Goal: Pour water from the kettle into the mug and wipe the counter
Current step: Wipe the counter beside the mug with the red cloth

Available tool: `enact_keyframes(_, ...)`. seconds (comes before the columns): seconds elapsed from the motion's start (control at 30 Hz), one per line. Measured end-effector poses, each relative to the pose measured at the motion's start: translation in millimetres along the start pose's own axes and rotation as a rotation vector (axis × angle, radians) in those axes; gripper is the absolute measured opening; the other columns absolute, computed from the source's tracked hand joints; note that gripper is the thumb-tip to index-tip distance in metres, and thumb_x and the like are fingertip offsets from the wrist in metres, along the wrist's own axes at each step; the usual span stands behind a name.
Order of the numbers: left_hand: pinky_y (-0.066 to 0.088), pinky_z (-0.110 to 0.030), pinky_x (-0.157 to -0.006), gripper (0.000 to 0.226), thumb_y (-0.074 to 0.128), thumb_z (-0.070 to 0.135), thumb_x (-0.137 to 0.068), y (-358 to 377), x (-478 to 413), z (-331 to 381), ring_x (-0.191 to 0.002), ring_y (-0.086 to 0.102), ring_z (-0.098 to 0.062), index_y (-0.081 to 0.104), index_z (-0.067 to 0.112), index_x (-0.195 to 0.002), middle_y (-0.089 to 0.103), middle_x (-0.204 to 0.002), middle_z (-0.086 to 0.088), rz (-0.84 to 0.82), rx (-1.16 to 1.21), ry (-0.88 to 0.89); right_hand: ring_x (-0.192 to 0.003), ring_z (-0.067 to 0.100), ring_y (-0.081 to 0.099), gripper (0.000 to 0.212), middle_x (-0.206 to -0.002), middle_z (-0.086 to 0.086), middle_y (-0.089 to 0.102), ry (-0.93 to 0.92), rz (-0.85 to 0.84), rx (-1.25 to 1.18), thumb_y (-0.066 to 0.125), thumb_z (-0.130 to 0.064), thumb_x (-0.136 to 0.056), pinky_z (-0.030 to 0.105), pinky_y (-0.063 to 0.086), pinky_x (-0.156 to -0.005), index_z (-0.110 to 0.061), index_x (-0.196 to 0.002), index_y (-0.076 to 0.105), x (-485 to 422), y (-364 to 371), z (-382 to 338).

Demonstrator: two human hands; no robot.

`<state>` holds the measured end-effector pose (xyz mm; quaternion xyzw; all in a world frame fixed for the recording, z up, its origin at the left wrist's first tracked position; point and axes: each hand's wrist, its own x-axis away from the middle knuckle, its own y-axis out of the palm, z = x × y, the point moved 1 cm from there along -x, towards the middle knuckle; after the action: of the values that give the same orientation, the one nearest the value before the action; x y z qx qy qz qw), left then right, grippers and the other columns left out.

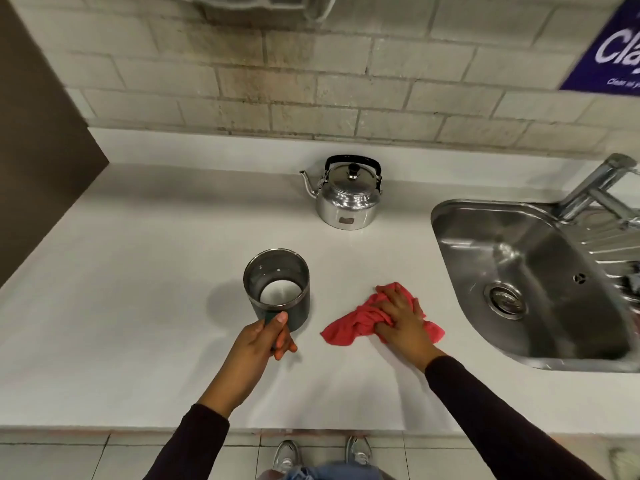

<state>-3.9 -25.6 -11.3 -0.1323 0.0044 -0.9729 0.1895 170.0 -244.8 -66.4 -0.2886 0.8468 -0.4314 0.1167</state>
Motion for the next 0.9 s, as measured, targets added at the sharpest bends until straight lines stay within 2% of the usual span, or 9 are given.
enact_keyframes(0.07,0.042,-0.029,-0.077,0.055,0.041,0.038,-0.098,9.5,-6.3,-2.3,-0.064,0.065,-0.006,0.042,0.027,-0.044,0.045,-0.046,0.003,-0.017,-0.005,-0.007,-0.144,0.020,0.018,0.030,-0.146,-0.002,0.041,0.036,0.059,-0.043,0.062,-0.013,-0.079,0.049,0.001,-0.116,-0.017,-0.109,0.066,-0.3,2.4,-5.2)
enact_keyframes(0.13,0.042,-0.027,-0.074,0.056,0.040,0.036,-0.098,17.5,-11.9,-3.9,-0.063,0.065,-0.004,0.042,0.027,-0.043,0.046,-0.045,0.004,-0.019,-0.021,-0.007,-0.142,0.019,0.021,0.032,-0.143,-0.001,0.045,0.049,0.070,-0.122,0.059,-0.015,-0.074,0.043,0.001,-0.117,-0.014,-0.105,0.069,2.8,2.7,-8.5)
enact_keyframes(0.2,0.041,-0.026,-0.073,0.057,0.041,0.035,-0.098,24.9,-16.9,-5.3,-0.062,0.065,-0.003,0.043,0.028,-0.042,0.046,-0.045,0.004,-0.031,-0.024,-0.014,-0.141,0.017,0.022,0.036,-0.142,-0.001,0.046,0.058,0.048,-0.202,0.059,-0.010,-0.073,0.018,-0.008,-0.113,-0.012,-0.108,0.069,8.7,1.3,-8.0)
enact_keyframes(0.27,0.043,-0.028,-0.075,0.057,0.042,0.033,-0.098,29.4,-20.3,-7.4,-0.060,0.064,-0.004,0.043,0.027,-0.042,0.046,-0.045,0.004,-0.037,-0.011,-0.026,-0.138,0.008,0.022,0.041,-0.141,-0.003,0.047,0.039,0.012,-0.222,0.057,-0.013,-0.070,-0.002,-0.014,-0.098,-0.013,-0.108,0.070,14.0,1.3,-8.3)
enact_keyframes(0.33,0.046,-0.030,-0.080,0.057,0.042,0.032,-0.098,33.8,-24.1,-8.0,-0.060,0.064,-0.005,0.043,0.026,-0.042,0.045,-0.044,0.004,-0.052,-0.006,-0.033,-0.133,0.002,0.020,0.047,-0.140,-0.005,0.047,0.027,-0.011,-0.228,0.053,-0.017,-0.064,0.003,-0.013,-0.101,-0.015,-0.106,0.072,17.3,1.1,-7.9)
enact_keyframes(0.4,0.046,-0.034,-0.085,0.056,0.041,0.032,-0.099,38.5,-27.4,-9.6,-0.060,0.063,-0.005,0.042,0.027,-0.043,0.045,-0.045,0.004,-0.073,-0.005,-0.035,-0.134,0.004,0.021,0.048,-0.141,-0.005,0.048,0.037,-0.009,-0.242,0.053,-0.018,-0.061,0.020,-0.006,-0.110,-0.015,-0.105,0.072,19.0,0.5,-7.7)
enact_keyframes(0.47,0.046,-0.037,-0.087,0.056,0.041,0.031,-0.099,42.7,-29.9,-11.0,-0.060,0.062,-0.005,0.042,0.027,-0.043,0.045,-0.045,0.004,-0.086,0.002,-0.028,-0.135,0.005,0.021,0.047,-0.141,-0.003,0.049,0.034,0.000,-0.233,0.054,-0.019,-0.061,0.029,-0.002,-0.112,-0.014,-0.104,0.073,19.3,0.0,-8.0)
enact_keyframes(0.67,0.041,-0.033,-0.080,0.055,0.042,0.039,-0.095,53.0,-36.2,-14.8,-0.061,0.060,-0.007,0.042,0.027,-0.042,0.045,-0.044,0.006,-0.062,-0.007,-0.021,-0.131,0.002,0.022,0.047,-0.139,-0.001,0.051,0.007,0.020,-0.233,0.054,-0.019,-0.060,0.030,0.000,-0.112,-0.010,-0.102,0.074,19.5,-0.7,-8.3)
enact_keyframes(0.9,0.049,-0.027,-0.076,0.057,0.038,0.024,-0.100,63.1,-37.9,-10.4,-0.061,0.064,-0.006,0.049,0.026,-0.045,0.057,-0.045,0.003,-0.036,0.095,-0.032,-0.134,0.005,0.021,0.042,-0.139,-0.002,0.051,0.000,0.007,-0.200,0.054,-0.019,-0.060,0.039,0.000,-0.115,-0.010,-0.095,0.074,18.5,-0.1,-5.3)
